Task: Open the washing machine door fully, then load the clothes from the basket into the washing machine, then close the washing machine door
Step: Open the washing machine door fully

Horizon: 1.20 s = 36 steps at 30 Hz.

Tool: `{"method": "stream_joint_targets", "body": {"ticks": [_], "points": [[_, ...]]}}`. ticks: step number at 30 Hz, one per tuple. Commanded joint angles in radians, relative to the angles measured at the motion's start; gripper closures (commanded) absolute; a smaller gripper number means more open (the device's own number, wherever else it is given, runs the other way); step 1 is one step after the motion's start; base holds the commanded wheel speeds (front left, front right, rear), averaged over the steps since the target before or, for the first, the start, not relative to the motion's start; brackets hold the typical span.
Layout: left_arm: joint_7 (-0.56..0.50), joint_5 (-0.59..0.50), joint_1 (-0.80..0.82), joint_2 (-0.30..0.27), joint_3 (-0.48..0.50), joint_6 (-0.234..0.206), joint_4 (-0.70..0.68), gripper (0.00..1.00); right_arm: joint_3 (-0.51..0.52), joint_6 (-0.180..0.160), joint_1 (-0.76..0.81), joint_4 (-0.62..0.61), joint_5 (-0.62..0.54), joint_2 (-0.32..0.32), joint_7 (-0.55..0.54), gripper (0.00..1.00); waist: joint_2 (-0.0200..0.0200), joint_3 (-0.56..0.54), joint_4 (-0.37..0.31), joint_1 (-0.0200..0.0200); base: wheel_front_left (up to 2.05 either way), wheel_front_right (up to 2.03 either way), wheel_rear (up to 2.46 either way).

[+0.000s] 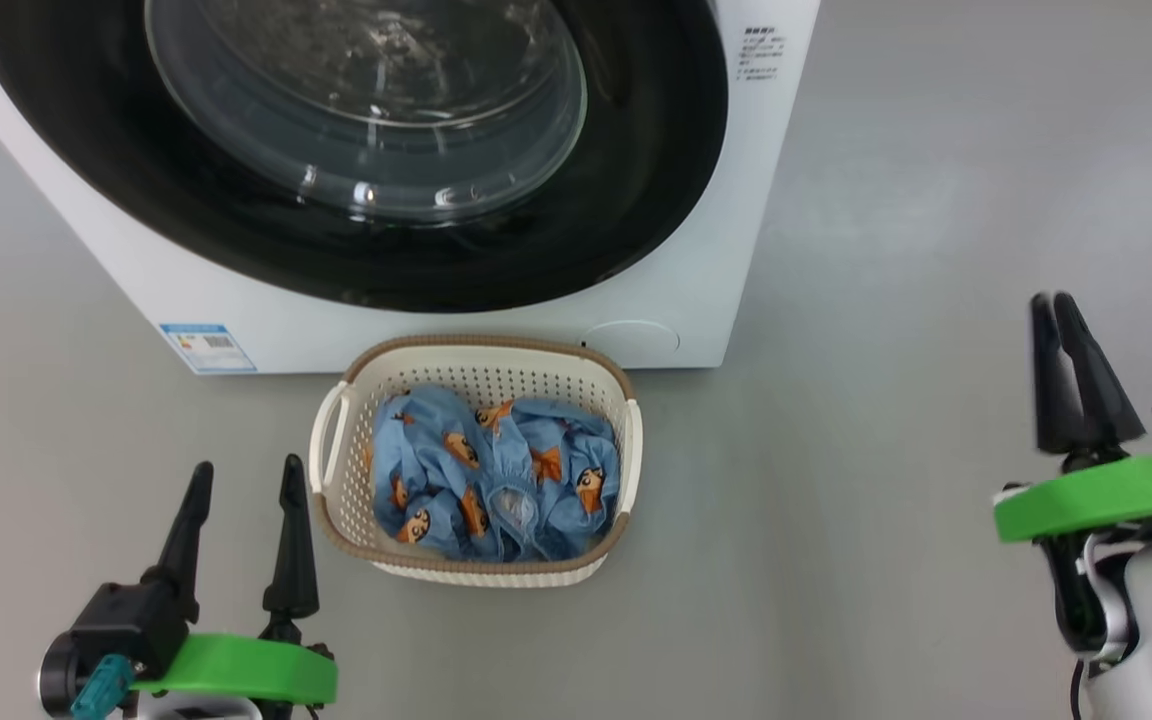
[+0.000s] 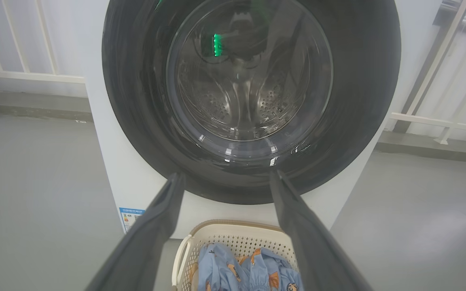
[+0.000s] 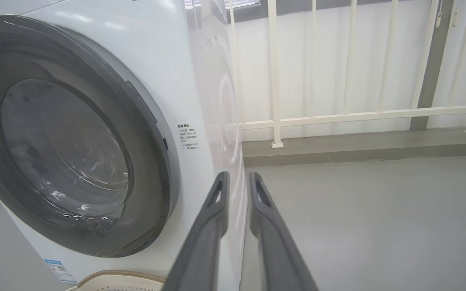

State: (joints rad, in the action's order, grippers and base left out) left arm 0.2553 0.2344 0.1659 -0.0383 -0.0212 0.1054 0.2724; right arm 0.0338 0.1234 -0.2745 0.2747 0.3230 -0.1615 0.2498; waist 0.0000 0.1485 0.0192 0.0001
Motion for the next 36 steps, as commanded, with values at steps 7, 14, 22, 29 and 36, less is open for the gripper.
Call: {"method": "stream_joint_targets", "body": {"ticks": [7,14,22,29,36], "points": [[0.006,-0.014,0.059,-0.012,0.036,0.014,-0.052,0.0,-0.01,0.007,-0.111,-0.005,0.152,-0.056,0.012,1.0,0.0,0.069,0.025,-0.0001,0.0,0.0,0.0],[0.006,-0.013,0.09,-0.012,0.039,0.019,-0.08,0.0,-0.073,0.007,-0.202,0.013,0.389,-0.13,0.012,1.0,0.0,0.136,0.043,-0.0001,0.0,0.0,0.0],[0.006,-0.013,0.12,-0.012,0.043,0.022,-0.105,0.0,-0.173,0.007,-0.298,0.049,0.625,-0.216,0.012,1.0,0.0,0.199,0.059,-0.0001,0.0,0.0,0.0],[0.006,-0.012,0.143,-0.012,0.041,0.024,-0.122,0.0,-0.27,0.007,-0.402,0.059,0.855,-0.294,-0.032,1.0,0.0,0.249,0.071,-0.0001,0.0,0.0,0.0],[0.006,-0.004,0.164,-0.012,0.03,0.025,-0.137,0.0,-0.328,0.007,-0.501,0.015,1.082,-0.345,-0.129,1.0,0.0,0.291,0.084,-0.0001,0.0,0.0,0.0]]}}
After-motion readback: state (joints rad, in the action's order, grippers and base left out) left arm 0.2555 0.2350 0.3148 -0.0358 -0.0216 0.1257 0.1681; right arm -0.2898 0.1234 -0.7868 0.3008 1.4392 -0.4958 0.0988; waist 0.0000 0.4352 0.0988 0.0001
